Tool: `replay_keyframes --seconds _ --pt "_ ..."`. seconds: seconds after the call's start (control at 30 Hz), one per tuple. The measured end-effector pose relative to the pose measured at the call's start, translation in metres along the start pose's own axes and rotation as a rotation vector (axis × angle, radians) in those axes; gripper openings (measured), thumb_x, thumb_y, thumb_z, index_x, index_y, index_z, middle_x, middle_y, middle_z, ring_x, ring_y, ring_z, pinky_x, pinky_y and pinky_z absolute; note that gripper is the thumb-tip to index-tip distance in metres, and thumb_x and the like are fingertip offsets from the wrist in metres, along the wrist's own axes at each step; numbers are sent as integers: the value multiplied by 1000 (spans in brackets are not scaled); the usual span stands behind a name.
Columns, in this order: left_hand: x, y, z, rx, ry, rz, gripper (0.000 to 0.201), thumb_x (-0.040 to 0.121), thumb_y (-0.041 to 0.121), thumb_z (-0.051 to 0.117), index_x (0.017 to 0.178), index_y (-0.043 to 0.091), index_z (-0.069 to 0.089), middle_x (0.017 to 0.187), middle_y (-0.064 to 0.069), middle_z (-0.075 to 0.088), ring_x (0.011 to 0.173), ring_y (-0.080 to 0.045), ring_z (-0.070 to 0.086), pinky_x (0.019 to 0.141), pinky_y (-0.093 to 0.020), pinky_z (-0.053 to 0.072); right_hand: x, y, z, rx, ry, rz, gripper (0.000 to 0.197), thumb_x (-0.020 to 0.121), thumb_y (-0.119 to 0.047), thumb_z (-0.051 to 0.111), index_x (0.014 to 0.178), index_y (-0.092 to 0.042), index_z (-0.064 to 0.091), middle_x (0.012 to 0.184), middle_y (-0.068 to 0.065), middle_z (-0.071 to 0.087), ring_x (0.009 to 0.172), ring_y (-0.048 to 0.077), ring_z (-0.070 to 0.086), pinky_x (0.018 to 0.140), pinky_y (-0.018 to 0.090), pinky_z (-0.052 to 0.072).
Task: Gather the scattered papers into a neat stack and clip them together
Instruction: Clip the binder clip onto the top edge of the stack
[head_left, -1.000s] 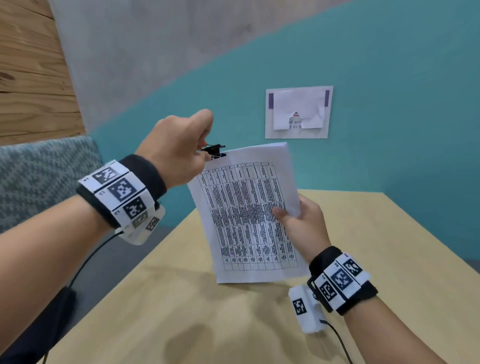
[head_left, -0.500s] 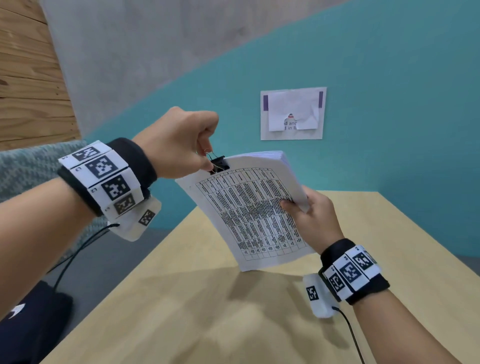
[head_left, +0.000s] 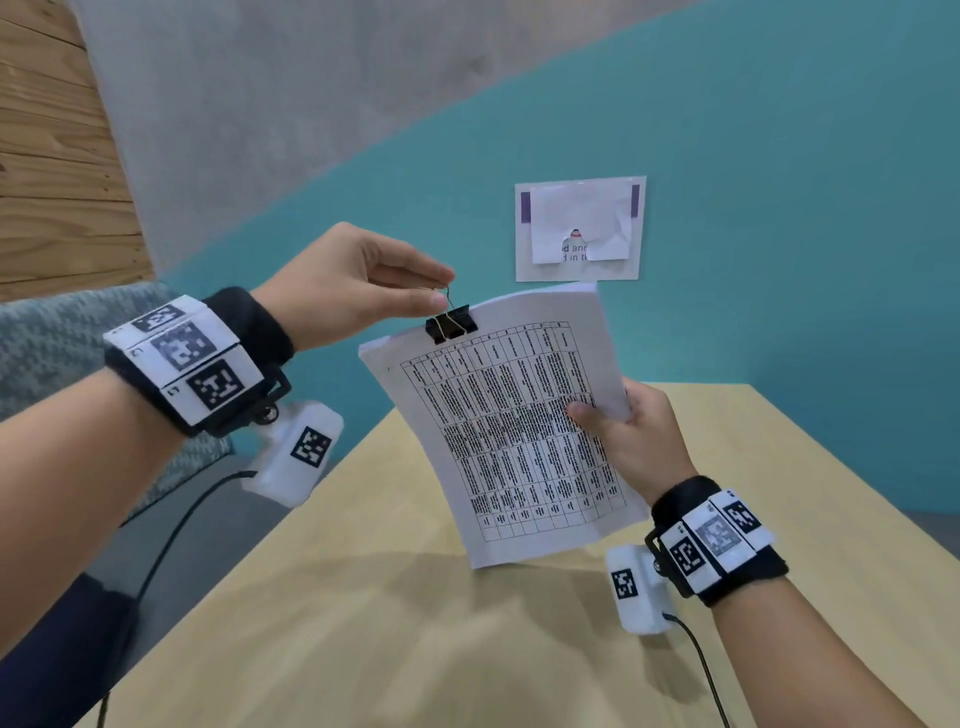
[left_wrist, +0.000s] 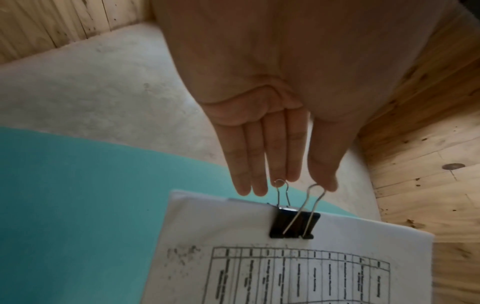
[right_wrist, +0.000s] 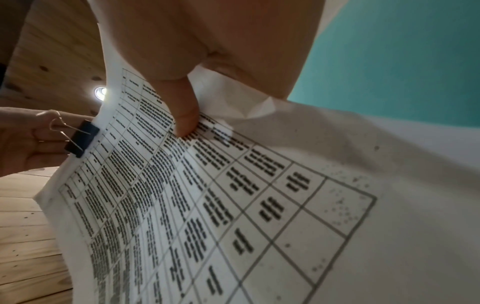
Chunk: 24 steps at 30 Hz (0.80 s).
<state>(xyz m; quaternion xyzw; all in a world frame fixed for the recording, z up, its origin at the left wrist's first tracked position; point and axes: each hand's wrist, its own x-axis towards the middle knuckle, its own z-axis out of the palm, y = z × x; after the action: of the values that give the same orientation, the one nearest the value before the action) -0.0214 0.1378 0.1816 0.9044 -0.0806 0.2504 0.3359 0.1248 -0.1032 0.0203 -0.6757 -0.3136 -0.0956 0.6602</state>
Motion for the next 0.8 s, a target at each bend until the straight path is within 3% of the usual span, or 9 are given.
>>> replay_keyframes --seconds 0.1,0.3,0.37,0.47,0.53,0.6,0.7,0.8 --pt "2 -4 0 -21 -49 -36 50 74 23 85 123 19 74 115 8 77 107 0 71 96 -10 50 -1 -2 -1 -10 17 5 15 91 -8 72 79 -13 65 69 -3 58 63 15 48 60 29 41" --pt "1 -4 10 214 -157 -64 91 55 49 91 140 30 62 140 17 61 130 6 54 116 -20 37 -1 -5 -2 -47 21 -13 21 91 -7 72 75 -17 62 66 -2 53 58 13 44 56 27 39" --pt "1 -2 16 399 -164 -75 84 57 54 92 134 35 65 135 19 64 129 2 56 115 -27 40 -1 -6 0 -79 13 -30 11 91 -9 72 83 -15 68 74 6 62 63 21 50 60 34 43" --pt "3 0 27 493 -138 -83 48 66 37 93 110 33 73 106 14 76 102 -9 68 93 -30 51 -3 -8 4 -128 0 -45 5 91 -11 72 95 -13 71 92 18 73 78 43 61 67 50 53" --pt "5 2 31 487 -117 -100 33 69 26 92 96 26 73 86 12 77 85 -11 70 80 -29 52 -3 -10 5 -143 -11 -47 6 91 -12 72 97 -15 72 91 17 73 72 38 61 64 47 52" --pt "6 3 33 462 -109 -103 26 72 21 90 90 23 72 78 10 77 78 -12 70 76 -29 54 -3 -11 5 -157 -16 -46 6 91 -13 72 95 -18 71 85 14 71 66 25 58 61 39 50" --pt "7 0 36 448 -95 -88 27 75 21 87 95 24 70 83 9 76 81 -16 68 74 -28 49 -2 -12 4 -141 -11 -14 8 90 -14 73 97 -16 72 94 20 73 80 39 66 74 54 56" --pt "10 -13 40 454 58 -46 49 76 25 87 118 24 64 114 4 69 109 -21 62 89 -32 47 -1 -14 3 -8 39 83 16 88 -5 74 94 -20 73 100 7 78 95 29 73 93 52 56"
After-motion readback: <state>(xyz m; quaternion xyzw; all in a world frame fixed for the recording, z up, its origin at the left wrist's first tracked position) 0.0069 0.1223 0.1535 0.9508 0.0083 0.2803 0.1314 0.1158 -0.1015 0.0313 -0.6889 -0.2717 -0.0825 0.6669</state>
